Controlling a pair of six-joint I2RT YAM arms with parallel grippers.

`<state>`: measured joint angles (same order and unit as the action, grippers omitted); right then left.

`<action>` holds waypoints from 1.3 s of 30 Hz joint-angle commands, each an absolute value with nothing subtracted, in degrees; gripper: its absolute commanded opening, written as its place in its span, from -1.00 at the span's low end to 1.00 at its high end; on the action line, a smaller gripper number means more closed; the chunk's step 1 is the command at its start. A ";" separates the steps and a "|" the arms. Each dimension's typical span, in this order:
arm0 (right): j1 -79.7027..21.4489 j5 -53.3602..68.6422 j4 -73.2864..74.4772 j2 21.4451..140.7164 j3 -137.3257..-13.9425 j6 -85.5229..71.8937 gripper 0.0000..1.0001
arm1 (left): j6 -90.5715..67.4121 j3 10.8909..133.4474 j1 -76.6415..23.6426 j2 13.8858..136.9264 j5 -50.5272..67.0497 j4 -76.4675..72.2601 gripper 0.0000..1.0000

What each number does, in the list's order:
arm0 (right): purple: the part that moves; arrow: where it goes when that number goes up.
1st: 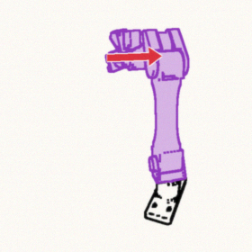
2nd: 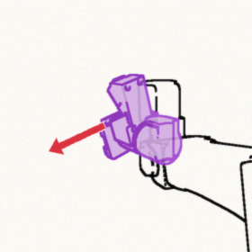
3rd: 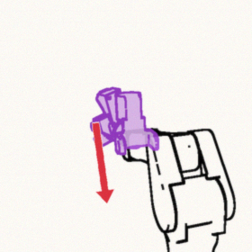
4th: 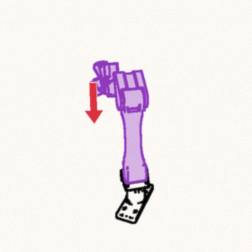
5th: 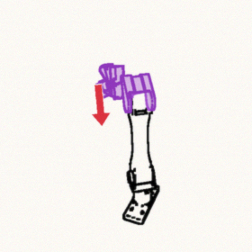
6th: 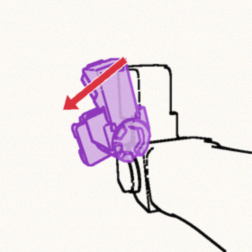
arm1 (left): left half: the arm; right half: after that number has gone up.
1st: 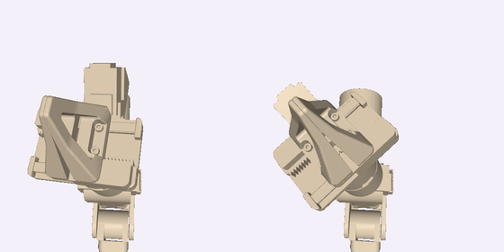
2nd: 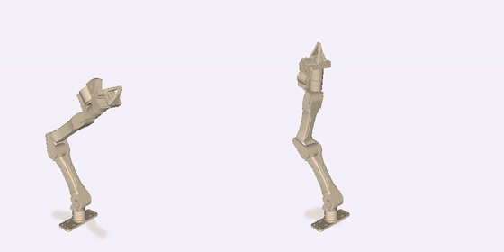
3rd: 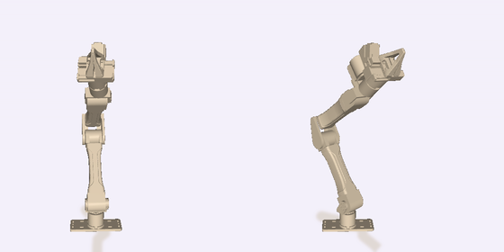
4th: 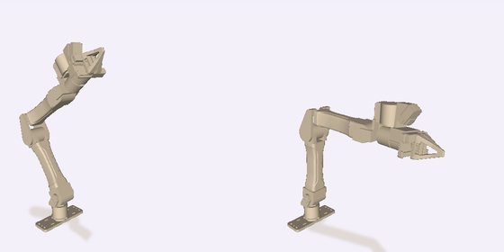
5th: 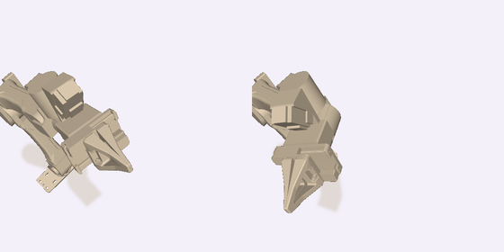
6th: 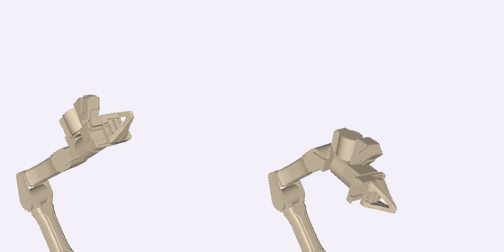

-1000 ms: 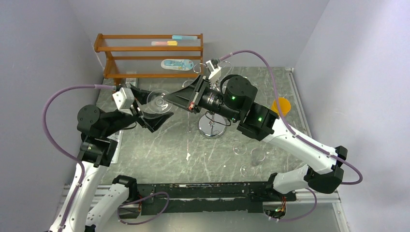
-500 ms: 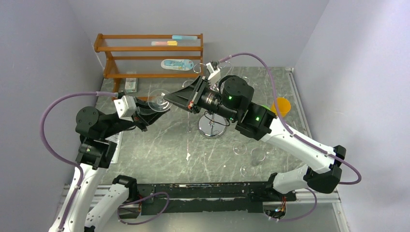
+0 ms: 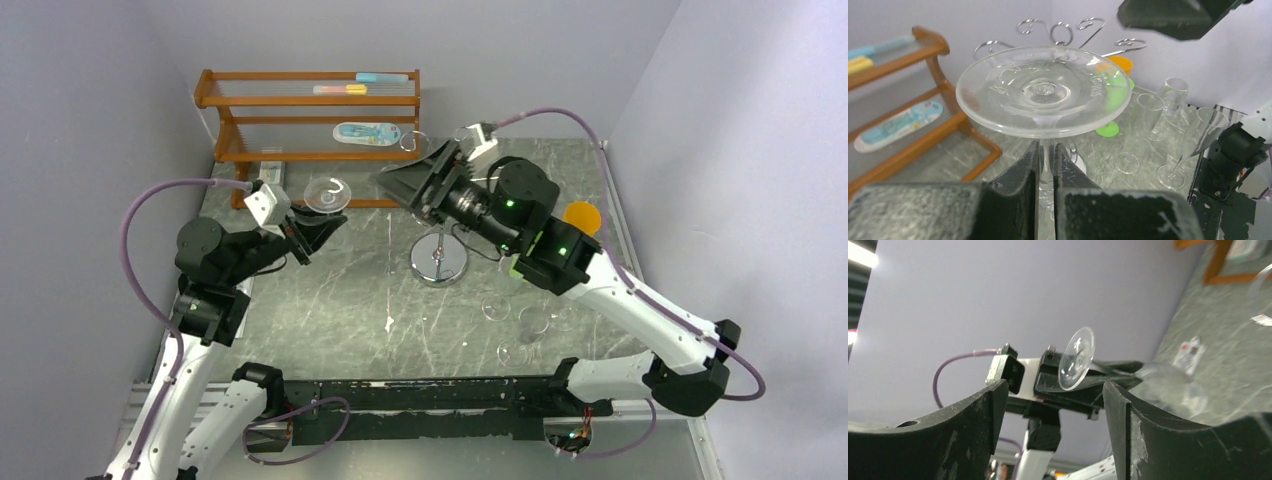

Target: Place the wine glass upside down on the wine glass rack

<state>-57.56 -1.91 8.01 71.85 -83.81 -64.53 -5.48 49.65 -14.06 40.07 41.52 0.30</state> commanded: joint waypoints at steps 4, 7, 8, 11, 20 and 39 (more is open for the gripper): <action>-51.97 -16.08 11.13 61.03 -77.09 -55.94 0.48 | -9.25 47.38 -13.80 42.88 41.68 -6.57 -0.90; -51.89 -20.96 10.60 57.14 -75.17 -52.67 0.48 | -12.28 46.93 -13.80 46.93 50.22 -12.49 -0.90; -51.94 -21.95 10.20 56.00 -74.40 -51.94 0.47 | -13.55 46.52 -13.99 48.24 52.12 -16.09 -0.90; -51.93 -23.98 9.06 53.34 -72.51 -50.39 0.46 | -14.90 45.99 -16.04 52.45 53.92 -21.59 -0.90; -51.90 -26.40 8.53 50.54 -72.13 -47.70 0.44 | -4.92 49.17 -25.04 63.48 48.07 -19.43 -0.90; -51.88 -24.46 7.15 51.08 -71.81 -48.06 0.42 | -0.70 50.10 -27.09 73.93 47.32 -29.80 -0.90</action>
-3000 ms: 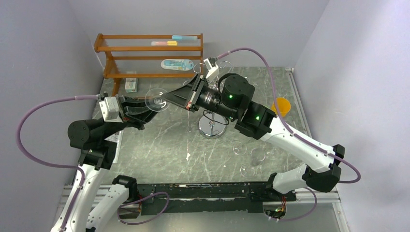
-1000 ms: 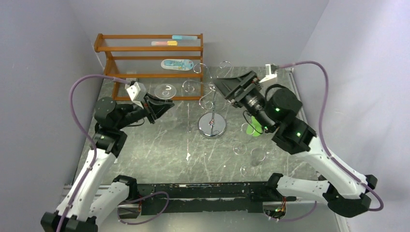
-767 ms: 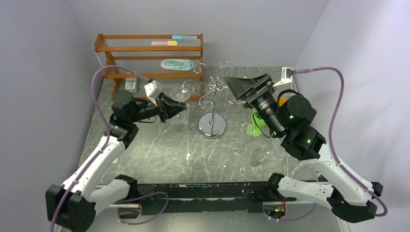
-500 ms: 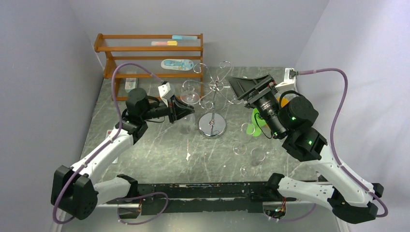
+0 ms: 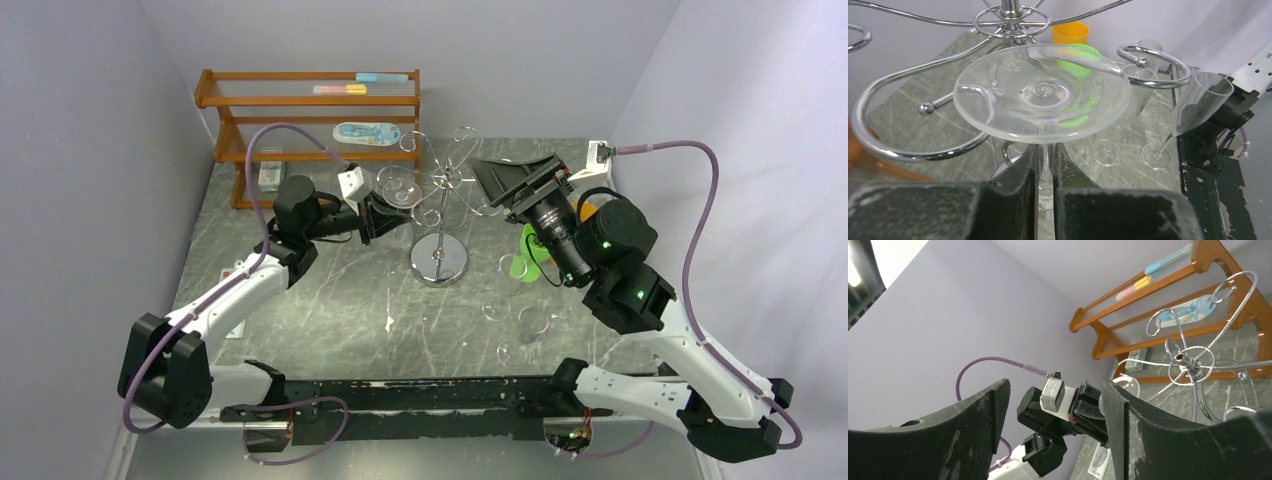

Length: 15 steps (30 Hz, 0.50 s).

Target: Place the wine glass upside down on the wine glass rack

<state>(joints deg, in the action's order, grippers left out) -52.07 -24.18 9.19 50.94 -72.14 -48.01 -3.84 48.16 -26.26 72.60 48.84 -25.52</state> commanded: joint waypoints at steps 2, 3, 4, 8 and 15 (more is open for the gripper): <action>-51.93 -23.82 7.19 51.67 -72.09 -48.15 0.42 | 1.23 50.59 -27.64 74.57 45.75 -29.91 -0.90; -51.88 -23.56 7.25 52.01 -72.22 -48.21 0.42 | 1.41 50.62 -28.11 74.76 44.64 -30.27 -0.90; -51.88 -23.21 7.38 52.29 -72.39 -48.25 0.41 | 1.30 50.56 -28.39 74.87 43.58 -30.93 -0.90; -51.87 -22.49 7.65 53.07 -72.73 -48.63 0.41 | -2.06 50.11 -28.86 75.47 38.08 -34.31 -0.90; -51.93 -21.90 7.65 53.37 -72.21 -49.73 0.39 | -5.83 47.83 -29.27 75.24 29.43 -39.65 -0.90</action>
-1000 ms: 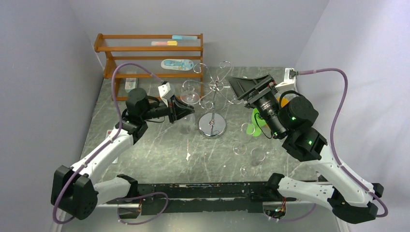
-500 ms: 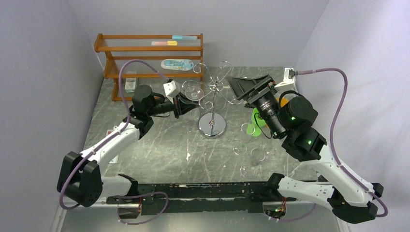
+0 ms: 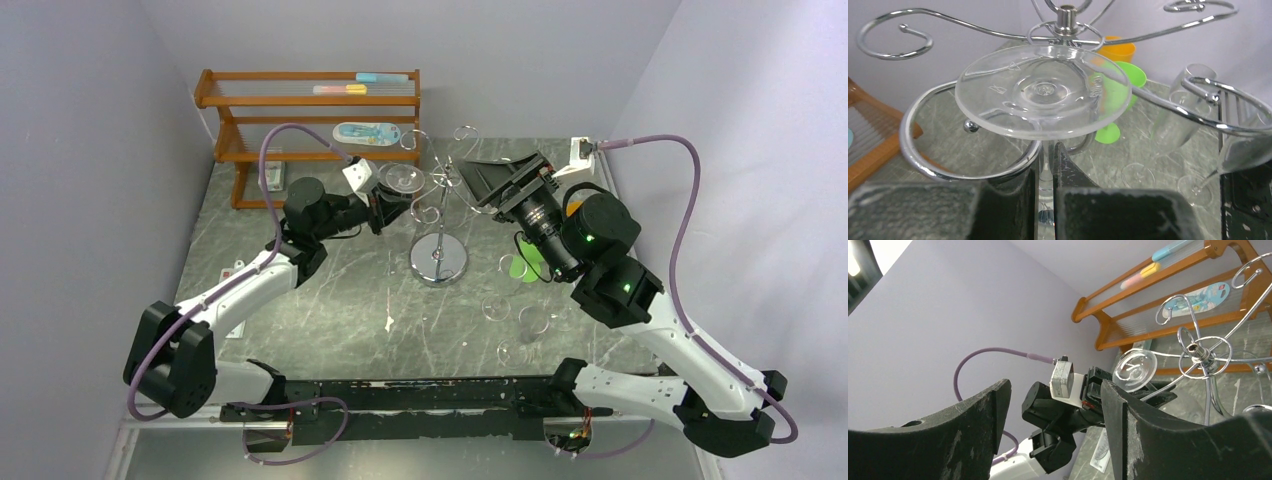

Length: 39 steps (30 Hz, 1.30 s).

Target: Place the wine glass upside down on the wine glass rack

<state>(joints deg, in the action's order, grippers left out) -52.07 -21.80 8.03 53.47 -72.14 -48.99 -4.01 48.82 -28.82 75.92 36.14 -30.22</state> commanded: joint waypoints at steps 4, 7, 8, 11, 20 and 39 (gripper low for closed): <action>-51.94 -21.61 7.75 53.59 -72.42 -49.88 0.39 | -7.14 47.58 -29.22 75.81 27.38 -40.98 -0.90; -51.94 -21.62 7.82 53.53 -72.27 -50.04 0.38 | -8.03 46.37 -29.36 75.47 25.37 -42.48 -0.90; -51.89 -21.62 7.83 53.35 -72.18 -50.02 0.38 | -8.13 46.04 -29.40 75.31 24.94 -42.87 -0.90; -51.93 -21.73 7.91 53.22 -72.05 -50.13 0.37 | -8.47 45.58 -29.37 75.06 24.52 -43.34 -0.90; -51.92 -21.68 7.91 53.09 -71.69 -50.32 0.37 | -8.72 48.04 -29.81 77.58 26.74 -42.45 -0.90; -51.93 -21.32 7.75 53.09 -71.20 -50.80 0.36 | -10.17 44.52 -32.80 74.88 7.37 -46.05 -0.90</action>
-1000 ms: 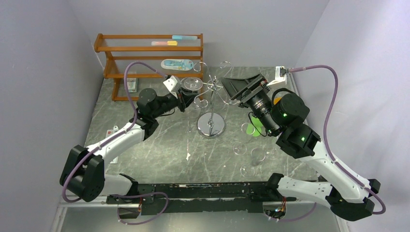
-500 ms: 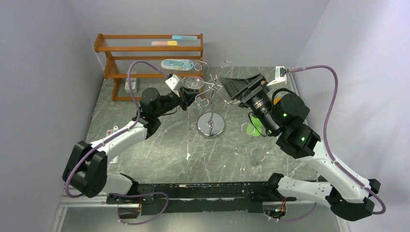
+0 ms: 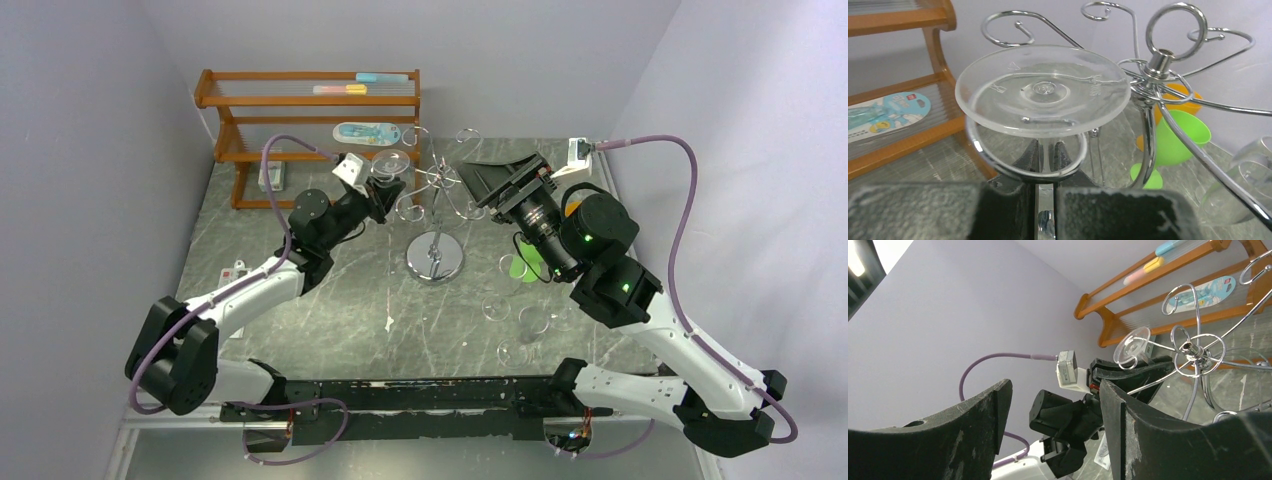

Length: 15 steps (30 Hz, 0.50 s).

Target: Place the wine glass upside down on the wine glass rack

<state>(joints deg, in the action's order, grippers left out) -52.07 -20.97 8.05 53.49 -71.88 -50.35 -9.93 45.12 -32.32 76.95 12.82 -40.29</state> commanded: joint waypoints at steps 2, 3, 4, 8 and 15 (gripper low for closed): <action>-51.93 -21.25 7.81 53.00 -71.15 -50.87 0.36 | -10.73 45.03 -32.86 74.88 7.05 -45.16 -0.90; -51.94 -21.31 7.89 52.92 -71.11 -50.84 0.36 | -10.91 45.27 -32.91 74.84 7.02 -44.70 -0.90; -51.92 -21.35 7.95 52.85 -71.10 -50.96 0.36 | -11.09 45.39 -32.95 74.73 6.84 -44.58 -0.90; -51.91 -21.30 7.98 52.52 -70.94 -51.06 0.36 | -11.13 44.66 -33.05 73.91 5.80 -45.01 -0.90; -51.90 -21.25 8.09 52.29 -70.67 -51.31 0.36 | -10.55 40.45 -33.02 71.17 3.55 -48.05 -0.90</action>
